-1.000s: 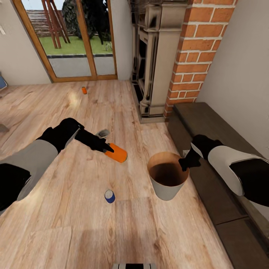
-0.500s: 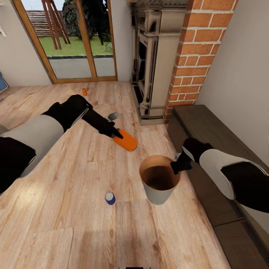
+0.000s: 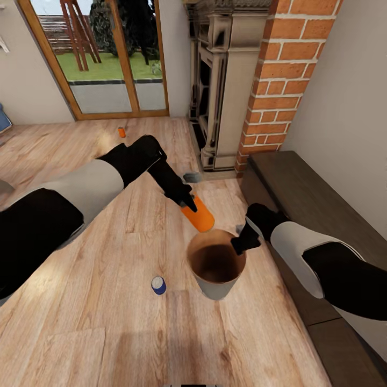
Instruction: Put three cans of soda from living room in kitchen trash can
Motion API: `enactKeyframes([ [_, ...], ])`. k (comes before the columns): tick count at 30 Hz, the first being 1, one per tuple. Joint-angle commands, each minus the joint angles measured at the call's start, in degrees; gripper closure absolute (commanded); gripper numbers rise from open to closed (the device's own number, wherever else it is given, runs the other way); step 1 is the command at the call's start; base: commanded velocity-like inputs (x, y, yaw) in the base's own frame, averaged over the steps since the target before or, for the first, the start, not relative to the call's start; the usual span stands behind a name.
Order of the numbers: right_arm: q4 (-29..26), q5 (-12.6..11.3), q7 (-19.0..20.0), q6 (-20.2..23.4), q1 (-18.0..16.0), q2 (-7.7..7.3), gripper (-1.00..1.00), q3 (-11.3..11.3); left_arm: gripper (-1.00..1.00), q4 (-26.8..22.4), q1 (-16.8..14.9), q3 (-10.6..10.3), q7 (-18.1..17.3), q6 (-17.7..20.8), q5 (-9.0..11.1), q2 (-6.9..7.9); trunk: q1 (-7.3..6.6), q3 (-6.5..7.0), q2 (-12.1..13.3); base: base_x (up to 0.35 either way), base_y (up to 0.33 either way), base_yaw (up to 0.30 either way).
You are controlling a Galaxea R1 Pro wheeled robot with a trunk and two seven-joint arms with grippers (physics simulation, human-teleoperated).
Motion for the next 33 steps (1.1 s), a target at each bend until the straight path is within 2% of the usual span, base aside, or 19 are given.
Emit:
enactKeyframes([
  [1, 0.0, -1.6, 0.4, 0.3, 0.0, 0.04, 1.00, -1.3, 1.00, 0.0, 0.0, -0.3, 0.1, 0.0, -0.1, -0.17, 0.00, 0.01, 0.0, 0.000, 0.000, 0.000],
  [2, 0.0, -1.6, 0.4, 0.3, 0.0, 0.06, 1.00, -1.3, 1.00, 0.0, 0.0, -0.7, 0.1, 0.0, -0.3, -0.30, 0.00, 0.01, 0.0, 0.000, 0.000, 0.000],
  [4, -0.1, -1.6, 0.4, 0.3, 0.0, 0.23, 1.00, -1.3, 1.00, 0.0, 0.0, -1.4, 0.2, 0.0, -1.9, -0.57, 0.00, 0.01, 0.0, 0.000, 0.000, 0.000],
  [7, -0.8, -1.6, 0.3, 0.3, 0.0, 0.68, 1.00, -1.3, 1.00, 0.1, 0.3, -1.9, 0.2, 0.0, -6.9, -1.00, 0.00, 0.01, 0.0, 0.000, 0.000, 0.000],
  [9, -1.0, -1.6, 0.3, 0.3, 0.0, 0.91, 1.00, -1.2, 1.00, 0.1, 0.5, -2.0, 0.2, 0.0, -9.0, -1.32, 0.00, 0.01, 0.0, 0.000, 0.000, 0.000],
  [11, -1.1, -1.6, 0.3, 0.3, 0.0, 1.10, 1.00, -1.2, 1.00, 0.0, 0.6, -2.0, 0.2, 0.0, -9.7, -1.51, 0.00, 0.01, 0.0, 0.000, 0.000, 0.000],
  [18, -1.2, -1.6, 0.3, 0.3, 0.0, 1.63, 1.00, -1.2, 1.00, -0.4, 0.8, -2.0, 0.2, 0.0, -10.4, -1.98, 0.00, 0.01, 0.0, 0.000, 0.000, 0.000],
  [28, -1.2, -1.6, 0.3, 0.3, 0.0, 2.00, 1.00, -1.2, 1.00, -1.3, 1.4, -1.9, 0.1, 0.0, -10.2, -2.22, 0.00, 0.01, 0.0, 0.000, 0.000, 0.000],
  [33, -1.3, -1.6, 0.3, 0.3, 0.0, 2.07, 1.00, -1.2, 1.00, -3.0, 4.8, -1.9, 0.1, 0.0, -10.3, -2.29, 0.00, 0.01, 0.0, 0.000, 0.000, 0.000],
])
